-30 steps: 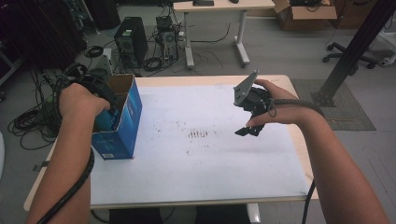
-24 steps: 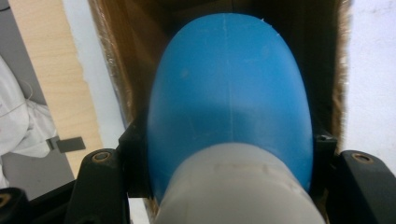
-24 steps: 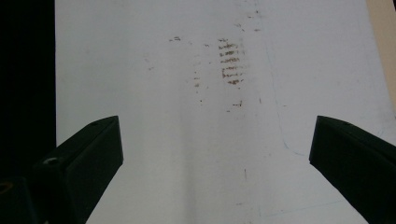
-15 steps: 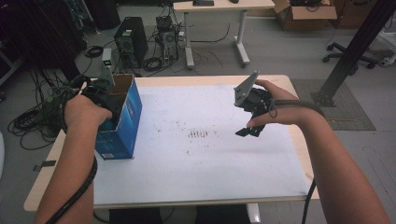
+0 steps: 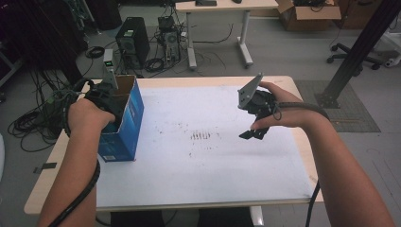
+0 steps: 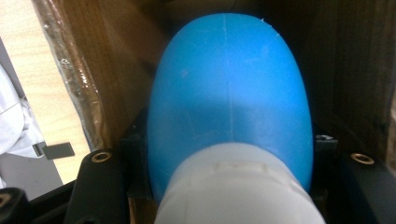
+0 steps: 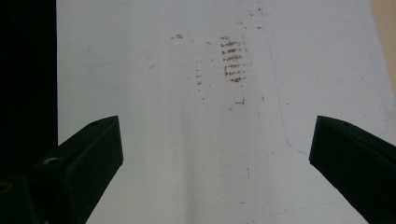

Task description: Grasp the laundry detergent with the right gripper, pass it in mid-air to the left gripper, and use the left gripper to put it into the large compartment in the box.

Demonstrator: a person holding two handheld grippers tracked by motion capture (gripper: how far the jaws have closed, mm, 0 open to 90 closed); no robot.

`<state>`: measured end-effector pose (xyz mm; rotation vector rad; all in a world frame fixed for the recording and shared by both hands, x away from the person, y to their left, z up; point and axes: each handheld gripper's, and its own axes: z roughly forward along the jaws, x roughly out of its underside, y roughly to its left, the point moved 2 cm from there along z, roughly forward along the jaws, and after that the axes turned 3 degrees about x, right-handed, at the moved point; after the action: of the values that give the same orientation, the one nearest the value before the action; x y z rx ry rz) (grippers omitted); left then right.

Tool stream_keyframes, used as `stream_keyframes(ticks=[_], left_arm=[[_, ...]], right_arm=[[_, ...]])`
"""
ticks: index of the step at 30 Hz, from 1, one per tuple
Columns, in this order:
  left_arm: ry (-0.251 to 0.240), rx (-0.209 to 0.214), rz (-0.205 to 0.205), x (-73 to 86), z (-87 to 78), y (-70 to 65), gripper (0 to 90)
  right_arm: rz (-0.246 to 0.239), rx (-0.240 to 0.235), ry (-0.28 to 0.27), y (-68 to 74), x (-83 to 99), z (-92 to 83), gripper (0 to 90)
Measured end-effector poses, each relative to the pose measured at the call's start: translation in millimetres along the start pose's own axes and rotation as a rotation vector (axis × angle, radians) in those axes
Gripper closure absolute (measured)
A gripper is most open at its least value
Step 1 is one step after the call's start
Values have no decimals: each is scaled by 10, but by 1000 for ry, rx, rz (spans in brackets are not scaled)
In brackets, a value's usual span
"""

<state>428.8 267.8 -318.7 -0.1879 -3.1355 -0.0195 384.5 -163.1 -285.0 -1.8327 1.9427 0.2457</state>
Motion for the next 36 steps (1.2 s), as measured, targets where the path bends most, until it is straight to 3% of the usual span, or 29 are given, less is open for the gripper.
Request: stream_keyframes(ticks=[12,22,36], left_arm=[[-3,7,-4,5,4,16,384],[-5,11,-6,-1,5,26,383],[-6,14,2,-1,5,33,378]], right_arm=[[1,-4,5,7,12,-14,27],[30,-20,69,-48,70,19,30],[35,-24,57,-26,107,10,30]])
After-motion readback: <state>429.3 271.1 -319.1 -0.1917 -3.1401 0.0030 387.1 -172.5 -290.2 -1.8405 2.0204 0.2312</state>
